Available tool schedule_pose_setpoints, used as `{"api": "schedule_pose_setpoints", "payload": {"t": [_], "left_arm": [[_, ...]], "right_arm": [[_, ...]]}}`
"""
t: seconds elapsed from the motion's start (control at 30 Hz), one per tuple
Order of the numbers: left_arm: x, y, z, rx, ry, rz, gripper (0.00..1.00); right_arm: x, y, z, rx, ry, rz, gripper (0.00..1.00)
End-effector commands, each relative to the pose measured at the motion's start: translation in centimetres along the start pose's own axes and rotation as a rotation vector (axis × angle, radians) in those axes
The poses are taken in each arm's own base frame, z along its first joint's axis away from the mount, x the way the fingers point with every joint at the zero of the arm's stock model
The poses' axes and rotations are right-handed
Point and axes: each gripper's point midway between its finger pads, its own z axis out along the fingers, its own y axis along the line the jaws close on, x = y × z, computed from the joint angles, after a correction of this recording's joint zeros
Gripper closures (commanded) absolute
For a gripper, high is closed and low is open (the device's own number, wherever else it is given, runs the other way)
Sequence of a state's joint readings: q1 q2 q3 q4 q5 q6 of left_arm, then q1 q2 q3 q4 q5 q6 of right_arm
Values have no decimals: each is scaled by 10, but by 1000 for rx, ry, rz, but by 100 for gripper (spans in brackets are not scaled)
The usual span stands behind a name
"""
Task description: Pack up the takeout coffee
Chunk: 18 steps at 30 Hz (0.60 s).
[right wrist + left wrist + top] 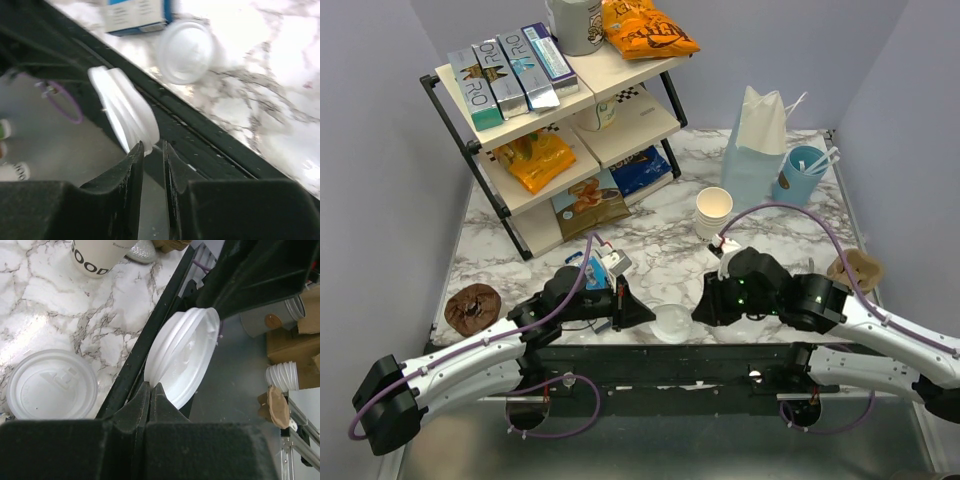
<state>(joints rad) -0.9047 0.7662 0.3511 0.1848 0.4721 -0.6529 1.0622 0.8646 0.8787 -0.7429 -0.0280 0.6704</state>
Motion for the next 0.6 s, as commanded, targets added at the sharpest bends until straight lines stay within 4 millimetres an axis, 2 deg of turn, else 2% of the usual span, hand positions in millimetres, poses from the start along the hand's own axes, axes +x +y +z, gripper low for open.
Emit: {"api": "schedule_pose_setpoints", "payload": {"t": [0.0,0.1,0.2,0.23,0.3,0.37,0.4,0.5,0.53,0.57], "left_arm": [[-26,-25,-2,73,-70,57,100],[-27,-26,-3,81,-72,57,100],[-28,-28,-3,92,-79,56,100],[-27,-28,-3,93,-77,53,100],[-28,-29,-3,99,-80,46,100],[-27,-30,-2,104,-82,33,100],[-30,-31,-2,109,-93,33,100],[-33,-29,0,96,-105,11,100],[-32,-27,2,87,-100,2,100],[-33,-27,2,85,-103,3,100]], "right_arm": [[8,-49,3,281,46,-2,71],[7,-47,11,266,53,-27,72],[2,-33,25,183,35,-53,72],[-5,-23,29,137,3,-56,72],[-5,-15,34,86,8,-79,71],[-12,-4,38,22,-30,-105,67],[-7,10,38,-62,-9,-114,64],[-6,35,44,-212,-4,-142,48],[-8,39,45,-222,-3,-148,37],[-8,38,47,-218,1,-149,34]]}}
